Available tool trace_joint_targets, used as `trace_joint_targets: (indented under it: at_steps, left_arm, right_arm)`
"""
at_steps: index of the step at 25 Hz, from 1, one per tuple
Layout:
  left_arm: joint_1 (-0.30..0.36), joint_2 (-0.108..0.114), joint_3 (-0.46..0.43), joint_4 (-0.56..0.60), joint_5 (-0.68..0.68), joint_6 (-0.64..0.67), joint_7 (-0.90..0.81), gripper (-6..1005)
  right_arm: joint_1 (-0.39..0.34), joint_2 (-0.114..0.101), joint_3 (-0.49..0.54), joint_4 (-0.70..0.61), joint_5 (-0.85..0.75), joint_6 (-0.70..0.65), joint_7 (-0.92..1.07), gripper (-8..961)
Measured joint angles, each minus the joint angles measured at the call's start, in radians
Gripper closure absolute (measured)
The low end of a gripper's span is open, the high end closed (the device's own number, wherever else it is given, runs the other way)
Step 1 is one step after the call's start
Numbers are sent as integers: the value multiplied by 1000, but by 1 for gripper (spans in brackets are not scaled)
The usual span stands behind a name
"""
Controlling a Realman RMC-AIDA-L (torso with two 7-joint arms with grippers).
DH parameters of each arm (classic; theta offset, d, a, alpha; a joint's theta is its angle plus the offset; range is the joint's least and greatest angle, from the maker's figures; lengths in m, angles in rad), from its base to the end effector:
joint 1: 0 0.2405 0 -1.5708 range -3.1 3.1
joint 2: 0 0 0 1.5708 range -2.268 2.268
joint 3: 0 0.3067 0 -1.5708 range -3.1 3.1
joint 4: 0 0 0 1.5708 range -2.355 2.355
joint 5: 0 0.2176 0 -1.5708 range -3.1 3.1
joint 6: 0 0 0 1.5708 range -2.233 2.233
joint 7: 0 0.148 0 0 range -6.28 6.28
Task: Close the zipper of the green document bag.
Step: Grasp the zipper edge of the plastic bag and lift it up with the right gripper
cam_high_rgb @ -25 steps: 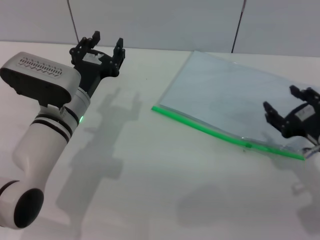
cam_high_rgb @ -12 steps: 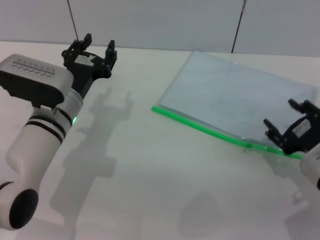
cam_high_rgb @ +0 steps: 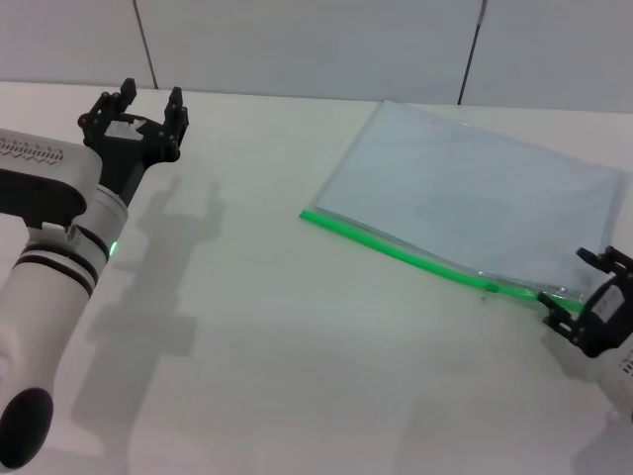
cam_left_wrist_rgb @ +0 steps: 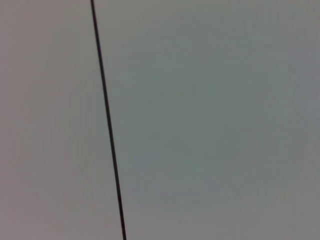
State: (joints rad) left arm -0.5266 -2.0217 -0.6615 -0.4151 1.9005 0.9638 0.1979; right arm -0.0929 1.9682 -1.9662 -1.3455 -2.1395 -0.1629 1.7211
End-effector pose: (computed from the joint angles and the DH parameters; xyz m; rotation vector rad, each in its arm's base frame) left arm -0.3267 0.4070 -0.0552 -1.6173 -0.4988 -0.5926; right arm 0.3377 0.2866 -0.0566 -2.1790 0.1103 -0.1765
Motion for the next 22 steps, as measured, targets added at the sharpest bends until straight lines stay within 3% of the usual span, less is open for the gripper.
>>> trace_joint_targets:
  at_steps: [3,5,22]
  left_arm:
    - [3,0,-2,-1,0,0,0,437]
    - [4,0,-3,-1,0,1,1,437]
    - [26,0,-27,1,0,1,3,439]
  right_arm:
    - [-12,43,66,-3,-98,-65,0,271]
    - [-14,58,89,-1,-148,-89,4,271]
    - [-46,61,104,-52,-255,-119,10,272]
